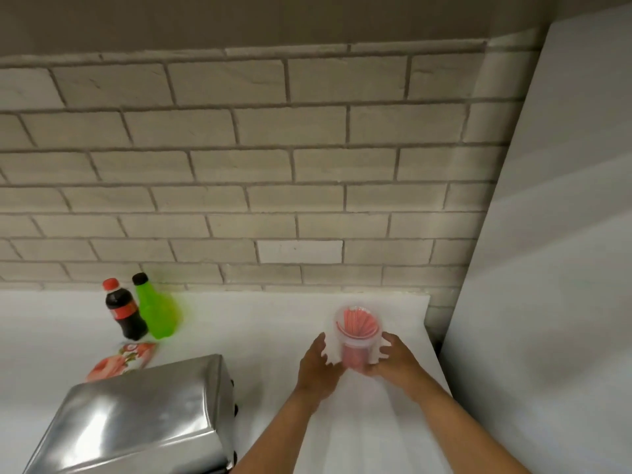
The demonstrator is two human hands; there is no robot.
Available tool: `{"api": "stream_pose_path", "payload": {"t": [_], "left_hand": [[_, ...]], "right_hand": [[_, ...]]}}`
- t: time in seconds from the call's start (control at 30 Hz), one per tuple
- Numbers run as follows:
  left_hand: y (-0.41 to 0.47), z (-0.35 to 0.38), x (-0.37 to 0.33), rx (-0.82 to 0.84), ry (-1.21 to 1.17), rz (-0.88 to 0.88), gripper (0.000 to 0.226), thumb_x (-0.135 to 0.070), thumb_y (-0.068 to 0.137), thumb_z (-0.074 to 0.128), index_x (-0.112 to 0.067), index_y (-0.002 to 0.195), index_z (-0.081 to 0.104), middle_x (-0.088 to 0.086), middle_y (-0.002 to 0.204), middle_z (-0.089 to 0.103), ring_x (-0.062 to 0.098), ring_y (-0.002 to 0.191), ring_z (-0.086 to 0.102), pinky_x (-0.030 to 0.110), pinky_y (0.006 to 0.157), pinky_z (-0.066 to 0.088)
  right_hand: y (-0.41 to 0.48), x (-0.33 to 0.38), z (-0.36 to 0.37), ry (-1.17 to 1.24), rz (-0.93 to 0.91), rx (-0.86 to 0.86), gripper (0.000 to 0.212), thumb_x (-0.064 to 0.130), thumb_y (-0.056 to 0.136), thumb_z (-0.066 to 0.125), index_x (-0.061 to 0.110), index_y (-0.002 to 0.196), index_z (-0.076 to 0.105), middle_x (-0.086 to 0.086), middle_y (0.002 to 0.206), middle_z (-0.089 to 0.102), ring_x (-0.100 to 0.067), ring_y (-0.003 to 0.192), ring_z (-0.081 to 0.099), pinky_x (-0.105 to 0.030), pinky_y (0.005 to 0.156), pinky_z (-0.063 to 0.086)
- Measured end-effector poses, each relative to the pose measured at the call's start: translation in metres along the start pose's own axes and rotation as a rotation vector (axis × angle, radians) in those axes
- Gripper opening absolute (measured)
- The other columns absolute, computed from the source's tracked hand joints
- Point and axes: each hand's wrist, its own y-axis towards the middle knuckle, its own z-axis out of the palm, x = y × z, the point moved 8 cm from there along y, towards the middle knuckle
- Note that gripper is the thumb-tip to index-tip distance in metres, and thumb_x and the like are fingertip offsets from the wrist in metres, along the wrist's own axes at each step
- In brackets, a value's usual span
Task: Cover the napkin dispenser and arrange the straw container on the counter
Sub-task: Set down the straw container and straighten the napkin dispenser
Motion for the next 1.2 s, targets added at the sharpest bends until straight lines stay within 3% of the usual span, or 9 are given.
{"api": "stream_pose_path", "payload": {"t": [0.13, 0.27, 0.4, 0.57, 0.77, 0.83, 0.93, 1.1, 1.2], "left_hand": [[-0.037, -0.024, -0.017, -0.030, -0.008, 0.039, 0.083, -0.012, 0.091, 0.079, -0.025, 0.161, 0.036, -0.002, 0.161, 0.046, 0.022, 0.140, 0.053, 0.030, 0.107, 0.049], [-0.073, -0.053, -0.034, -0.047, -0.022, 0.113, 0.078, -0.016, 0.089, 0.081, -0.028, 0.156, 0.043, -0.002, 0.155, 0.052, 0.020, 0.134, 0.058, 0.034, 0.104, 0.052], [-0.108, -0.089, -0.049, -0.043, -0.031, 0.188, 0.073, -0.019, 0.088, 0.084, -0.029, 0.152, 0.049, -0.002, 0.146, 0.058, 0.018, 0.127, 0.061, 0.034, 0.099, 0.054], [-0.153, -0.160, -0.048, -0.077, -0.008, 0.260, 0.067, -0.021, 0.089, 0.084, -0.030, 0.148, 0.053, -0.009, 0.145, 0.058, 0.010, 0.122, 0.059, 0.026, 0.099, 0.050], [-0.210, -0.278, -0.032, -0.262, 0.099, 0.361, 0.055, -0.018, 0.086, 0.087, -0.031, 0.135, 0.067, -0.017, 0.126, 0.070, -0.004, 0.112, 0.065, 0.030, 0.101, 0.056], [-0.229, -0.314, -0.024, -0.325, 0.141, 0.415, 0.050, -0.017, 0.086, 0.087, -0.036, 0.128, 0.069, -0.027, 0.123, 0.065, -0.019, 0.108, 0.061, 0.017, 0.095, 0.054], [-0.255, -0.358, -0.009, -0.438, 0.221, 0.501, 0.051, -0.012, 0.084, 0.089, -0.030, 0.128, 0.070, -0.017, 0.126, 0.063, -0.028, 0.109, 0.054, -0.002, 0.085, 0.045], [-0.272, -0.401, 0.041, -0.493, 0.359, 0.408, 0.075, -0.023, 0.075, 0.095, -0.033, 0.140, 0.058, -0.011, 0.135, 0.055, 0.014, 0.125, 0.057, 0.029, 0.098, 0.048], [-0.267, -0.405, 0.073, -0.420, 0.361, 0.305, 0.097, -0.035, 0.073, 0.096, -0.040, 0.154, 0.043, -0.005, 0.153, 0.046, 0.017, 0.136, 0.050, 0.039, 0.105, 0.051]], "right_hand": [[-0.024, 0.004, 0.004, -0.160, 0.092, 0.016, 0.112, 0.031, 0.067, 0.098, 0.006, 0.157, 0.037, -0.010, 0.141, 0.061, -0.026, 0.119, 0.067, -0.037, 0.099, 0.059], [-0.069, 0.031, 0.026, -0.264, 0.083, 0.179, 0.089, 0.055, 0.057, 0.096, 0.025, 0.132, 0.056, 0.004, 0.108, 0.073, -0.017, 0.093, 0.078, -0.028, 0.079, 0.066], [-0.109, 0.061, 0.065, -0.227, -0.005, 0.305, 0.112, 0.054, 0.052, 0.099, 0.025, 0.146, 0.045, 0.002, 0.119, 0.069, -0.014, 0.098, 0.077, -0.027, 0.083, 0.065], [-0.153, 0.101, 0.126, -0.177, -0.182, 0.331, 0.113, 0.048, 0.056, 0.100, 0.039, 0.153, 0.042, 0.006, 0.130, 0.061, -0.011, 0.110, 0.072, -0.035, 0.102, 0.058], [-0.186, 0.116, 0.207, -0.155, -0.234, 0.403, 0.132, 0.049, 0.056, 0.102, 0.046, 0.161, 0.022, 0.005, 0.152, 0.044, -0.016, 0.132, 0.055, -0.025, 0.093, 0.053], [-0.192, 0.114, 0.226, -0.146, -0.238, 0.389, 0.141, 0.051, 0.054, 0.102, 0.046, 0.163, 0.014, 0.006, 0.156, 0.039, -0.018, 0.139, 0.050, -0.026, 0.095, 0.051], [-0.197, 0.109, 0.246, -0.091, -0.246, 0.331, 0.145, 0.048, 0.055, 0.103, 0.045, 0.165, 0.008, 0.009, 0.155, 0.039, -0.015, 0.135, 0.051, -0.027, 0.099, 0.050], [-0.204, 0.100, 0.261, 0.013, -0.286, 0.194, 0.132, 0.045, 0.054, 0.103, 0.055, 0.157, 0.021, 0.045, 0.128, 0.050, 0.006, 0.124, 0.055, -0.009, 0.081, 0.052], [-0.206, 0.097, 0.264, 0.001, -0.311, 0.094, 0.125, 0.046, 0.057, 0.101, 0.055, 0.157, 0.025, 0.051, 0.122, 0.050, 0.012, 0.118, 0.055, -0.011, 0.088, 0.049]]}}
